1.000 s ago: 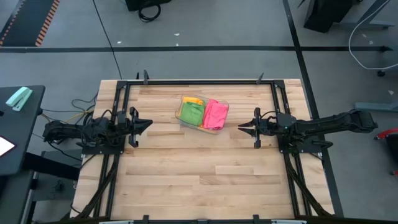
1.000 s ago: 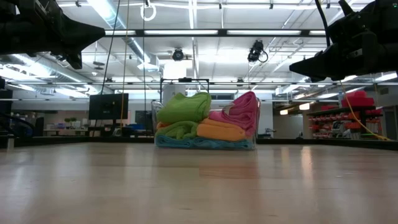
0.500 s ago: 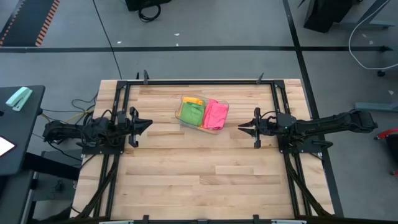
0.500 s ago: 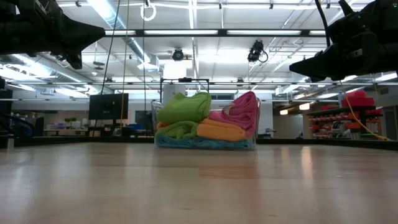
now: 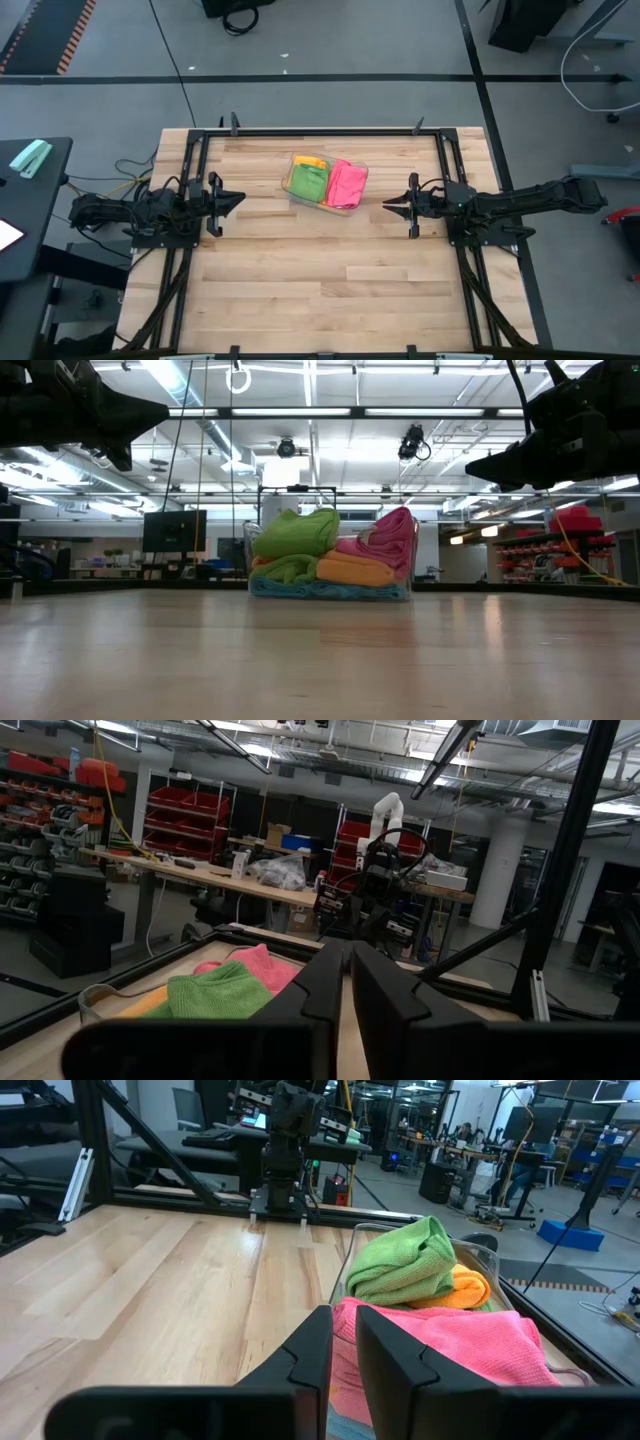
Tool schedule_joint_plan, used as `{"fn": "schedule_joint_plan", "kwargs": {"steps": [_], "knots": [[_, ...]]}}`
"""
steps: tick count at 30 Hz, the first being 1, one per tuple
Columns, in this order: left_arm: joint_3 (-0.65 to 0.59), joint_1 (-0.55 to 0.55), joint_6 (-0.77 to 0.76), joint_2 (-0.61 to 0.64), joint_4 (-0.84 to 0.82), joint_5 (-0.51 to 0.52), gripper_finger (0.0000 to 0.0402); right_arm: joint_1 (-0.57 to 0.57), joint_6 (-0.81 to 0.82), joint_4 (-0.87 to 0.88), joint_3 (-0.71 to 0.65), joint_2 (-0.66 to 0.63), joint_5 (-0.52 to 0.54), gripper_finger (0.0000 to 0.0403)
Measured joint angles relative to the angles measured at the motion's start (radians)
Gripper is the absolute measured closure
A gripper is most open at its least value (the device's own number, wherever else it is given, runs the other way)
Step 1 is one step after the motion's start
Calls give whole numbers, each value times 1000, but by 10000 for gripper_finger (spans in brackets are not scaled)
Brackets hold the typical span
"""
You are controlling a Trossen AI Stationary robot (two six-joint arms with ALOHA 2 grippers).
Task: Fold microfiber towels
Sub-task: Return to Home Position
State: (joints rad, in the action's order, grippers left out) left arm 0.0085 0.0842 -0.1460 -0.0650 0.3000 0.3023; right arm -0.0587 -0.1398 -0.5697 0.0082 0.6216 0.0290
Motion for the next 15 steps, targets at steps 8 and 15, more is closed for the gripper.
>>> {"fn": "schedule_joint_plan", "kwargs": {"steps": [8, 15], "knots": [[0, 0, 0, 0, 0, 0, 376, 0, 0, 0, 0, 0, 0, 345], [0, 0, 0, 0, 0, 0, 373, 0, 0, 0, 0, 0, 0, 345]]}}
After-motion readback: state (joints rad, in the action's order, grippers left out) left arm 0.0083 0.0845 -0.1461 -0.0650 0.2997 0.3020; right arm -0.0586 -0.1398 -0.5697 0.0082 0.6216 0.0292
